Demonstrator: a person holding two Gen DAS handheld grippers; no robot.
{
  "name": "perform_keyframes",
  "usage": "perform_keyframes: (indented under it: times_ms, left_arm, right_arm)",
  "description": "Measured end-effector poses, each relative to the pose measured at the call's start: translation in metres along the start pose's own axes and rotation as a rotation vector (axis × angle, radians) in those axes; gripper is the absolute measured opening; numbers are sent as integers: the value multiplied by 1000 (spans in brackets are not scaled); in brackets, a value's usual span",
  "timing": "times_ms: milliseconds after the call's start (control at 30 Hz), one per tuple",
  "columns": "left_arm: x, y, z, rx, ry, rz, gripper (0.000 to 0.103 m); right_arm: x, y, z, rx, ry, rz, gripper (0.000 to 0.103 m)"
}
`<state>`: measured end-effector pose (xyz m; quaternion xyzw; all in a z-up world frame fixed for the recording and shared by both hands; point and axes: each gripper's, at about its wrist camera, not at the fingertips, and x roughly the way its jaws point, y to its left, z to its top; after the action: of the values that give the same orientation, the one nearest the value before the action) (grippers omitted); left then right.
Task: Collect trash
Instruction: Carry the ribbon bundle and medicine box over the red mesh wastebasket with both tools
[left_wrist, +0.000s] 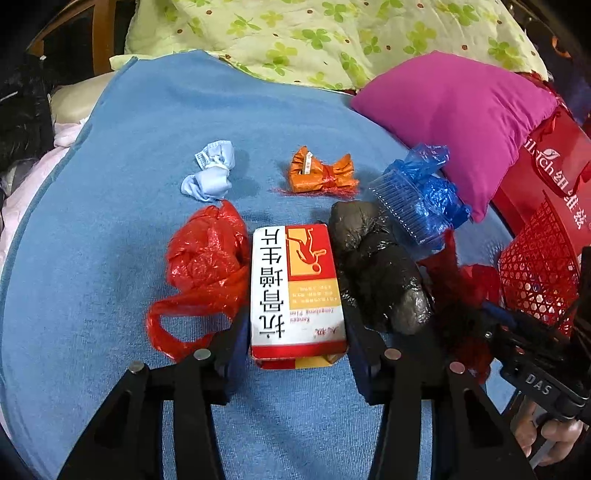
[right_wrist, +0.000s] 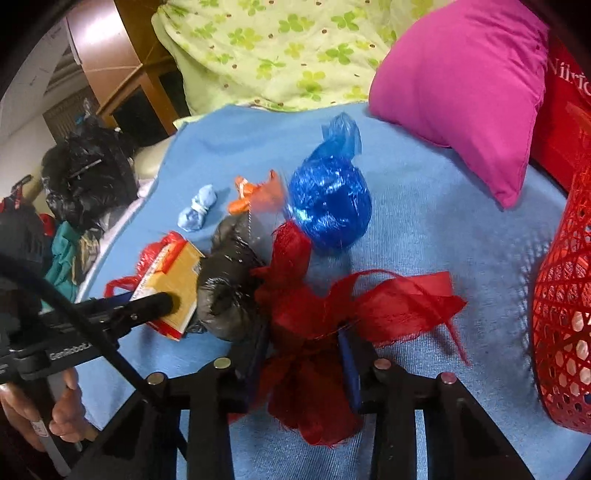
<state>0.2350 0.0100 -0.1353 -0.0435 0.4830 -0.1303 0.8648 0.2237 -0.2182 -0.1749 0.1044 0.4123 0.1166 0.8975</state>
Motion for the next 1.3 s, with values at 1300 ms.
perform_keyframes:
  times_ms: [1300]
  left_arm:
    - [-106, -156, -37, 218, -412, -39, 48]
  right_arm:
    - [-186, -62, -3, 3, -564, 38, 39]
